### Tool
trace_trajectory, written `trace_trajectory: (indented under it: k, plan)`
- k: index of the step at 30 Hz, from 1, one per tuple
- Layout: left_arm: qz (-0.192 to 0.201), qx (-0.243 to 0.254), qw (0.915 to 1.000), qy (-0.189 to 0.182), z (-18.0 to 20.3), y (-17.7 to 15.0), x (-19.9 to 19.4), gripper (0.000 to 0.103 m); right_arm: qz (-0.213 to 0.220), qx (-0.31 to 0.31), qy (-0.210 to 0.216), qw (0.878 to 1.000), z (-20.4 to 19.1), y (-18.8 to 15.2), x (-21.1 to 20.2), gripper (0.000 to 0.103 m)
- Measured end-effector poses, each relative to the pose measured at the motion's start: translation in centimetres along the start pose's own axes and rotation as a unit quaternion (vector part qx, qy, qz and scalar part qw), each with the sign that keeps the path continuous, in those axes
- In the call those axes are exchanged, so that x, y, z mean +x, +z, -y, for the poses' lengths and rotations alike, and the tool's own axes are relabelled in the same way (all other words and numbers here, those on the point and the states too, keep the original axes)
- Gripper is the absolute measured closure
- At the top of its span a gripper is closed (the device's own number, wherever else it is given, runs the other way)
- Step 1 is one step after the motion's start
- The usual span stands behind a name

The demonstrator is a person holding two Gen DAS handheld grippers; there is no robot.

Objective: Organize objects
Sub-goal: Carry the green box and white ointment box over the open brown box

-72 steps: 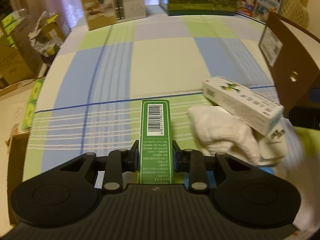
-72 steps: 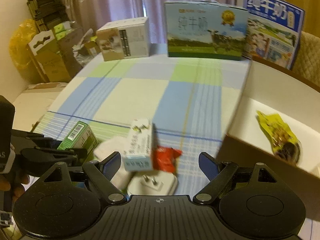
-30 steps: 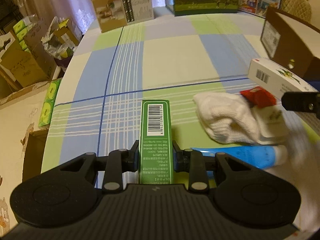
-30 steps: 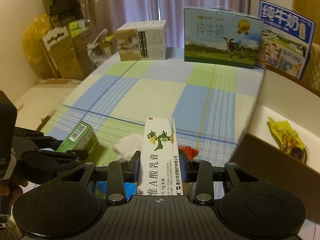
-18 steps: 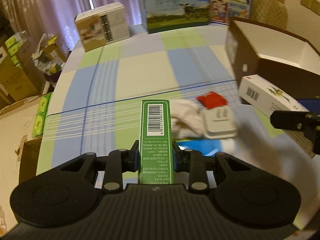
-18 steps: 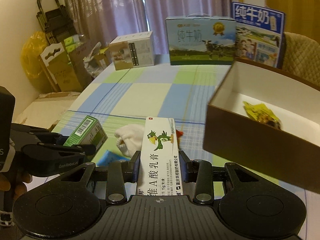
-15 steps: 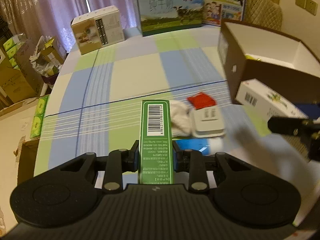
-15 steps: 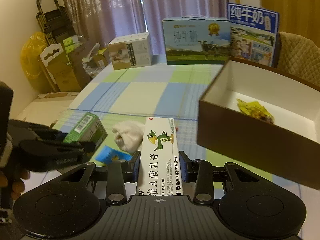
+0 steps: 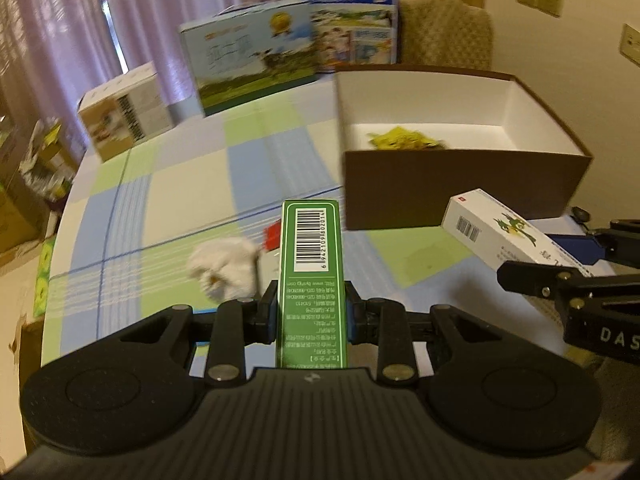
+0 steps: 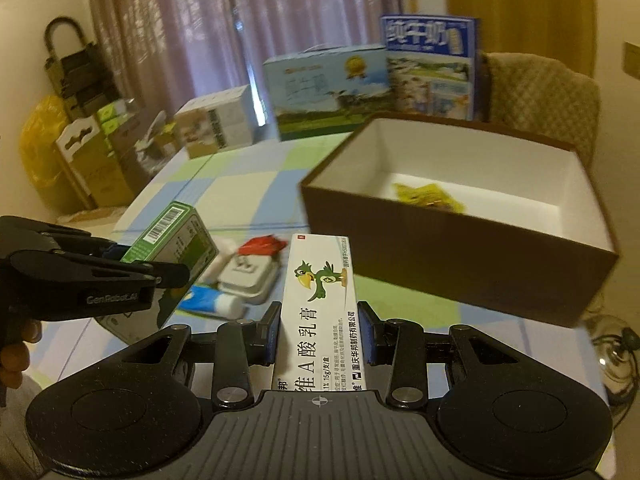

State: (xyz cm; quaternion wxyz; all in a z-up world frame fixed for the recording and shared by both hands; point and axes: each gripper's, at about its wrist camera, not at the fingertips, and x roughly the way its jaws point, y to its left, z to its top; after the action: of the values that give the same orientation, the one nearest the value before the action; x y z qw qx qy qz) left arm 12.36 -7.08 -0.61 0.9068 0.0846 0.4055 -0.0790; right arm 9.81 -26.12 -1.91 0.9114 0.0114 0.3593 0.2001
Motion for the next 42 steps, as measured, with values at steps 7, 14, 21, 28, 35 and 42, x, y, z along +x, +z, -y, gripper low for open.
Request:
trace_trajectory:
  k: [7,14,21,28,35,42]
  plan:
    - [0.015,0.036,0.9989,-0.025,4.6,2.1,-0.5,0.077,0.028,0.030,-0.033,0.999,4.0,0.4,-3.0,0.068]
    - [0.023,0.060,0.9966,-0.050,8.5,4.2,0.1,0.077,0.047,0.048,-0.063,0.996,7.3,1.0,-4.7,0.068]
    - [0.033,0.078,0.9944,-0.062,11.0,6.6,1.1,0.077,0.068,0.057,-0.085,0.992,10.1,2.4,-5.2,0.068]
    - [0.039,0.087,0.9931,-0.068,12.7,8.9,2.6,0.077,0.082,0.055,-0.102,0.990,12.7,4.1,-4.6,0.068]
    - [0.042,0.088,0.9931,-0.066,13.2,11.2,4.4,0.077,0.088,0.057,-0.107,0.989,14.3,5.6,-3.2,0.068]
    - [0.047,0.090,0.9929,-0.063,13.6,13.9,6.2,0.077,0.088,0.054,-0.112,0.988,15.8,7.2,-1.4,0.068]
